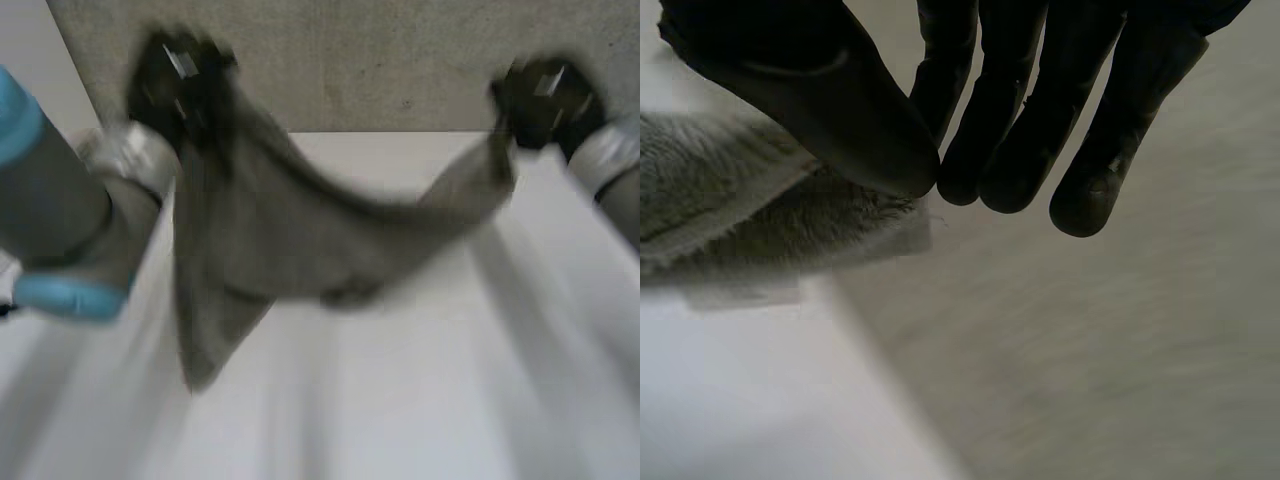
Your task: Fold the towel.
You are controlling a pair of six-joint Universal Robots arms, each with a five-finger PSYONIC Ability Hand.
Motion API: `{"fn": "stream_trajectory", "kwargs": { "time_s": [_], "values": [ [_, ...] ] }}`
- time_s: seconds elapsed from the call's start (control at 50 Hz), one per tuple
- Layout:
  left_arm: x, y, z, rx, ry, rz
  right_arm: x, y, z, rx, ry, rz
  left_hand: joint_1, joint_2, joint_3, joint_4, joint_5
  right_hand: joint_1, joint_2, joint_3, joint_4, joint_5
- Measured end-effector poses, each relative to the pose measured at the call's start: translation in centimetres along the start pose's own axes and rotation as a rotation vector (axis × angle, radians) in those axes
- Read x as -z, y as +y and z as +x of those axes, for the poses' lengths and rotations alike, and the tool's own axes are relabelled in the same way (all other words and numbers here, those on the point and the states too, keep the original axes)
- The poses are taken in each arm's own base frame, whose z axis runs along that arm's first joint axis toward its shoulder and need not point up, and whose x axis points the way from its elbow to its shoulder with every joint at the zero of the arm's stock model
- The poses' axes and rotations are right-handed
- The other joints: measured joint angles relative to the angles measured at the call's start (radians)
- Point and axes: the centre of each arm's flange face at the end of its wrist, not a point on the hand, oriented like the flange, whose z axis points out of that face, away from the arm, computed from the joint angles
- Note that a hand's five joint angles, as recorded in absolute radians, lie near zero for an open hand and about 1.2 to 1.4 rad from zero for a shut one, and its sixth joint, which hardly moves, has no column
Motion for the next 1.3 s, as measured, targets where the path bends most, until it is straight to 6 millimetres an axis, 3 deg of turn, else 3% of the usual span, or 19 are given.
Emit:
{"fn": "stream_trajectory", "kwargs": {
  "time_s": [0.04, 0.1, 0.2, 0.34, 0.52, 0.7, 0.76, 0.84, 0.92, 1.08, 1.3],
  "values": [
    [-1.7, -2.5, -2.5, 0.075, -0.131, 0.076, -0.7, -3.4, 2.2, -0.046, 0.093, 0.092, 0.000, 0.000, 0.000, 0.000, 0.000, 0.000, 0.000, 0.000, 0.000, 0.006],
    [-2.7, -4.8, -4.9, 0.180, -0.247, 0.152, -0.8, -6.2, 3.6, -0.089, 0.141, 0.167, 0.000, 0.000, 0.000, 0.000, 0.001, 0.000, 0.000, 0.000, 0.000, 0.007],
    [-2.4, -5.4, -5.8, 0.304, -0.294, 0.171, -0.1, -7.3, 3.0, -0.133, 0.107, 0.177, 0.001, 0.000, 0.000, 0.000, 0.001, 0.001, 0.000, 0.000, 0.000, 0.010],
    [1.2, -0.5, -3.0, 0.329, -0.204, 0.000, 1.7, -4.4, -1.0, -0.163, -0.027, 0.055, 0.004, 0.000, 0.001, 0.000, 0.006, 0.002, 0.000, 0.009, 0.000, 0.010],
    [9.3, 8.7, 1.9, 0.283, -0.041, -0.253, 6.3, 2.3, -6.1, -0.111, -0.192, -0.180, 0.004, 0.000, 0.003, 0.000, 0.006, 0.003, 0.001, 0.009, 0.000, 0.010],
    [14.7, 13.6, 2.8, 0.188, 0.005, -0.411, 11.3, 6.9, -9.5, -0.067, -0.333, -0.349, -0.004, -0.024, -0.044, -0.033, -0.014, 0.004, 0.001, 0.009, 0.000, 0.010],
    [15.6, 14.0, 2.9, 0.150, 0.032, -0.432, 12.0, 7.5, -9.7, -0.066, -0.343, -0.374, -0.156, -0.211, -0.258, -0.235, -0.181, 0.004, 0.001, 0.009, 0.000, 0.010],
    [16.2, 13.6, 2.9, 0.079, 0.071, -0.422, 12.5, 8.0, -9.8, -0.072, -0.346, -0.398, -0.622, -0.675, -0.714, -0.691, -0.650, 0.004, 0.001, 0.009, 0.000, 0.010],
    [16.3, 12.5, 2.8, 0.007, 0.097, -0.376, 12.7, 8.2, -9.8, -0.084, -0.348, -0.406, -0.813, -0.870, -0.927, -0.886, -0.870, 0.004, 0.001, 0.009, 0.000, 0.010],
    [16.4, 10.9, 3.2, -0.092, 0.190, -0.282, 13.0, 8.6, -10.2, -0.099, -0.358, -0.415, -0.845, -0.909, -0.961, -0.913, -0.917, 0.004, 0.001, 0.009, 0.000, 0.010],
    [17.5, 11.3, 4.9, -0.204, 0.424, -0.187, 13.3, 8.9, -10.5, -0.110, -0.376, -0.421, -0.847, -0.909, -0.964, -0.913, -0.919, 0.004, 0.001, 0.009, 0.000, 0.010]
  ]
}}
